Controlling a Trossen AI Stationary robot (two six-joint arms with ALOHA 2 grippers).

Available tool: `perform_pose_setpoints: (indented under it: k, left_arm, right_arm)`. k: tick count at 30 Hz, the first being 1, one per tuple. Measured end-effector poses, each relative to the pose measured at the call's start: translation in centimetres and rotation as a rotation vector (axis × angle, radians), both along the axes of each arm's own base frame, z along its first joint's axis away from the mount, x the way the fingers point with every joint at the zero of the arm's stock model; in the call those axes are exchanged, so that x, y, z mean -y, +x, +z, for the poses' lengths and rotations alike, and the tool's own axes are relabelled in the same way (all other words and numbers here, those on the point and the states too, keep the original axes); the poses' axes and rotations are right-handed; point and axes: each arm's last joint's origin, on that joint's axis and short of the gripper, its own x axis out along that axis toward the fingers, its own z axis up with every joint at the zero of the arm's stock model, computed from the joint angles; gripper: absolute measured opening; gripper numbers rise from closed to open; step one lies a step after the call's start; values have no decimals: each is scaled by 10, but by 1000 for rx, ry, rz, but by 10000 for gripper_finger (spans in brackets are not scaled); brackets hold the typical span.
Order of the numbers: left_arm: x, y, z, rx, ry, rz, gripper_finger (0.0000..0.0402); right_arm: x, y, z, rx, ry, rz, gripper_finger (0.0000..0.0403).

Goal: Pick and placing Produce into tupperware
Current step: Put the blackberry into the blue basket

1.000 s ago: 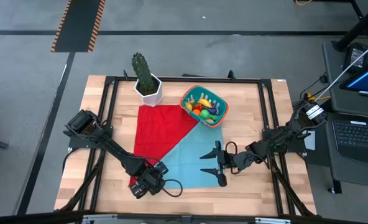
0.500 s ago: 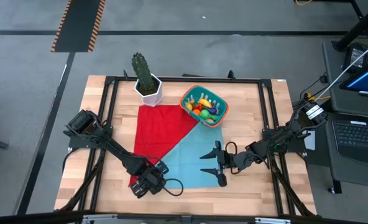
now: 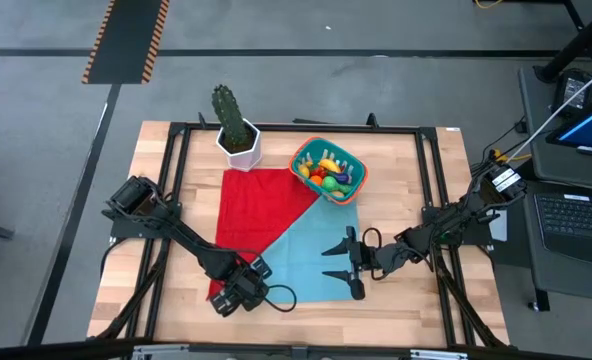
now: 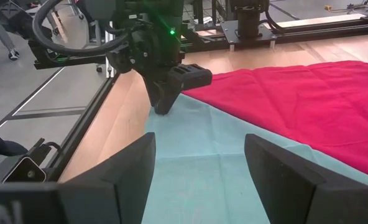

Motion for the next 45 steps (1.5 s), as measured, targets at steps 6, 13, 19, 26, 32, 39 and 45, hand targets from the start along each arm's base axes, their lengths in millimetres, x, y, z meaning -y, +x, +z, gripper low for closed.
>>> perform_pose_setpoints:
  k: [6,13,19,26,32,39,45]
  left_arm:
    - [1,3,-7,-17,-8,3,138]
    - [-1,4,-7,-19,-11,7,136]
    - [-1,4,-7,-20,-4,9,116]
    - [-2,3,-7,-22,-2,11,103]
    - [-3,2,-6,-20,12,15,113]
    - [-4,1,-4,-33,10,46,88]
    - [-5,-2,5,-17,14,56,105]
  right_arm:
    - [0,0,0,0,0,0,248]
    - [0,0,0,-1,0,-1,248]
    - [0,0,-1,-9,-5,-1,248]
    - [0,0,-1,-9,-5,-1,248]
    - [0,0,-1,-9,-5,0,248]
    - [0,0,-1,-9,-5,-1,248]
    - [0,0,-1,-13,-7,0,248]
